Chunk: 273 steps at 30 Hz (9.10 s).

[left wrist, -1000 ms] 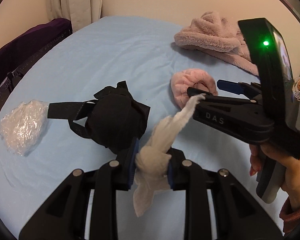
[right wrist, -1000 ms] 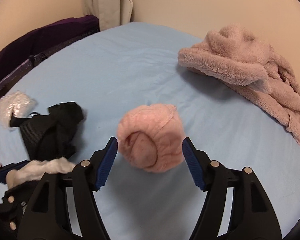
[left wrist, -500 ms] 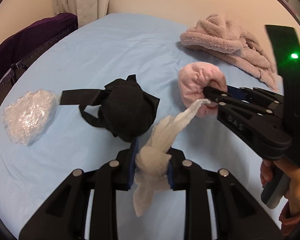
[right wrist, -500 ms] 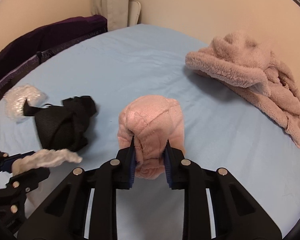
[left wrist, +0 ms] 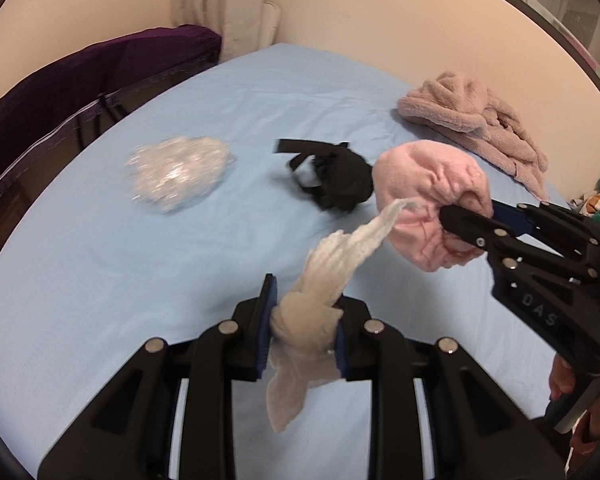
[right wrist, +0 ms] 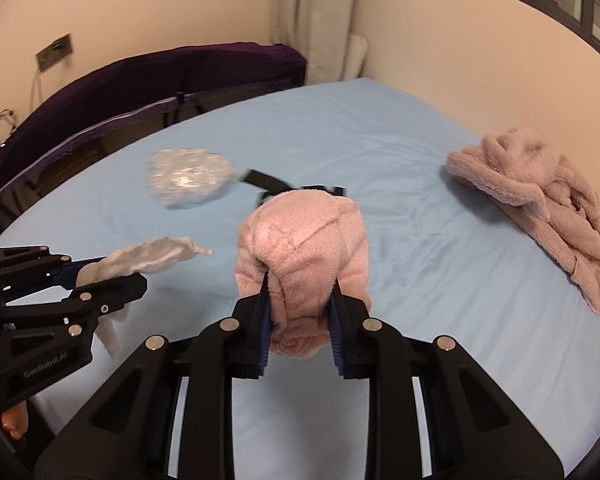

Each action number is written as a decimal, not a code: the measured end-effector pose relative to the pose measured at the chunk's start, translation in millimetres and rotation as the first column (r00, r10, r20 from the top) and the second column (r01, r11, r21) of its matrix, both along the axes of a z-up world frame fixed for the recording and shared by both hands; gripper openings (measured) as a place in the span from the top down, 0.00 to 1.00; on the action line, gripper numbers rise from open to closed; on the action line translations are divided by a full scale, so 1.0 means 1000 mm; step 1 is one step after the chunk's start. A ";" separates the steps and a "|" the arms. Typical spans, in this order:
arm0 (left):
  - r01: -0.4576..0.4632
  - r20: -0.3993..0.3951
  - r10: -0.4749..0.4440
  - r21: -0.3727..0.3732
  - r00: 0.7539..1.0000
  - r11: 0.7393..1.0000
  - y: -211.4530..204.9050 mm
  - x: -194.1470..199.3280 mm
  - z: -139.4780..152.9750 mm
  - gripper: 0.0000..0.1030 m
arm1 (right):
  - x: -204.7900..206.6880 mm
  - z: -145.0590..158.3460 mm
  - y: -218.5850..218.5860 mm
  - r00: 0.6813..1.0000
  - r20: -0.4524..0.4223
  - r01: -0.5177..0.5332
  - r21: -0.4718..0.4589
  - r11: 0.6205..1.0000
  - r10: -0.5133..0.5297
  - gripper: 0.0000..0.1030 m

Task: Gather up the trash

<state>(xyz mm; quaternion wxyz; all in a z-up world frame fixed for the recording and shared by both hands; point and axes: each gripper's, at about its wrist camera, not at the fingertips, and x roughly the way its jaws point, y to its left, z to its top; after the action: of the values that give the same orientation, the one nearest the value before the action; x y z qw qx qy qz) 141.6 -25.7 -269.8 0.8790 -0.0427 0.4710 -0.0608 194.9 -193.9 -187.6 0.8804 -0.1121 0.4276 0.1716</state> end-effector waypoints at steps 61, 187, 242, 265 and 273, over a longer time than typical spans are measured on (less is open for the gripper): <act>-0.901 0.353 0.829 0.161 0.433 0.402 0.543 -0.476 0.266 0.16 | -0.353 0.246 0.657 0.453 0.192 -0.881 0.250 0.402 0.871 0.45; -0.431 0.148 0.423 0.029 0.894 0.902 0.254 -0.251 0.098 0.75 | -0.202 0.099 0.215 0.908 0.129 -0.414 0.134 0.901 0.398 0.51; -0.916 0.238 0.885 0.091 0.401 0.390 0.591 -0.486 0.232 0.29 | -0.354 0.216 0.703 0.486 0.119 -0.864 0.214 0.456 0.866 0.34; -0.702 0.238 0.663 0.162 0.710 0.694 0.458 -0.394 0.228 0.22 | -0.263 0.193 0.515 0.725 0.074 -0.685 0.183 0.705 0.685 0.34; -0.453 0.210 0.421 0.138 0.882 0.881 0.352 -0.308 0.203 0.22 | -0.232 0.186 0.369 0.863 0.065 -0.506 0.137 0.852 0.502 0.34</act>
<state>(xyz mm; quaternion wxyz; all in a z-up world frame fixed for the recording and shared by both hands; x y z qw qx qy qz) -166.4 326.3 -66.6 0.9077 -0.0615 0.3741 0.1798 -37.4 175.1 -1.4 0.8163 -0.1562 0.3574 0.4261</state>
